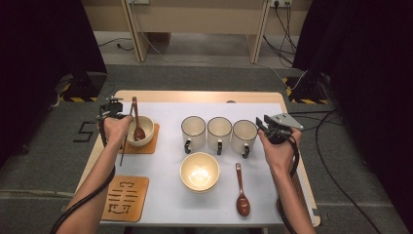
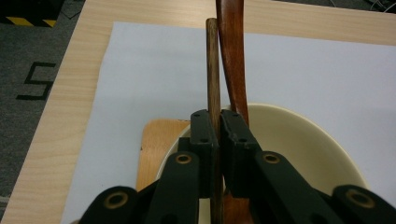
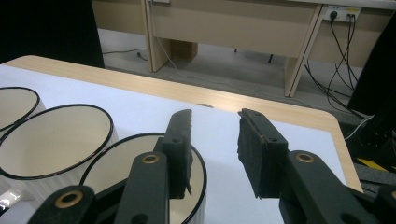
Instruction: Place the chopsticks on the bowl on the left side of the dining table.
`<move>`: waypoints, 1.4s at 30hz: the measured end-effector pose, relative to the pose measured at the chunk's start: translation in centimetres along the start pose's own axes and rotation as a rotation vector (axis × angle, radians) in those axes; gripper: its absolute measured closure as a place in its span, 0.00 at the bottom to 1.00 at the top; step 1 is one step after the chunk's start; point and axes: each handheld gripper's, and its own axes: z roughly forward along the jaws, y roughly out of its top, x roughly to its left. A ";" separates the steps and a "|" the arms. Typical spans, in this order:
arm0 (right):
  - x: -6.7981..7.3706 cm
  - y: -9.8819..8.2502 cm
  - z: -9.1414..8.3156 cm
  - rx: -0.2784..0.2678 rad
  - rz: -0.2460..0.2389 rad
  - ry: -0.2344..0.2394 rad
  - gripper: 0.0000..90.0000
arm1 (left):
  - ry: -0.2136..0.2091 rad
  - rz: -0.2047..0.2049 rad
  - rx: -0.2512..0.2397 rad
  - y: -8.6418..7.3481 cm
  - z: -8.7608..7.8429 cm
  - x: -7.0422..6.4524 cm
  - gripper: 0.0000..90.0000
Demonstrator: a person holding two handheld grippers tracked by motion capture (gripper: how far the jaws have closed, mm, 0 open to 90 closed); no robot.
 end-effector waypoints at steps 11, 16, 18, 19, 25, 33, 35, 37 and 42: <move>-0.1 0.1 -0.1 0.001 -0.002 -0.002 0.72 | -0.032 -0.004 -0.002 -0.4 0.1 0.1 0.88; -0.1 0.2 -0.1 -0.001 -0.003 -0.002 0.72 | -0.054 -0.003 -0.015 -0.2 -0.4 0.1 0.83; -0.1 0.3 -0.1 0.003 -0.003 -0.003 0.72 | -0.058 0.004 -0.021 -0.1 -0.8 0.1 0.83; 0.0 0.3 -0.1 0.000 -0.003 -0.003 0.72 | -0.063 0.011 -0.023 0.0 -1.0 0.2 0.83; -0.1 0.4 -0.2 -0.005 -0.003 -0.005 0.71 | -0.057 0.043 -0.020 -0.1 -2.0 0.6 0.94; -0.2 0.4 -0.1 -0.001 -0.005 -0.007 0.71 | -0.045 0.081 0.038 -0.7 -1.7 0.9 0.99; -0.2 0.4 -0.1 0.005 -0.004 -0.004 0.71 | -0.045 0.085 0.045 -0.8 -1.6 0.9 0.99; -0.1 0.4 0.0 0.006 0.001 -0.002 0.71 | -0.046 0.087 0.050 -0.8 -1.5 0.8 0.99; -0.1 0.2 0.2 0.011 -0.007 0.000 0.71 | -0.051 0.086 0.054 -0.9 -1.3 0.5 0.99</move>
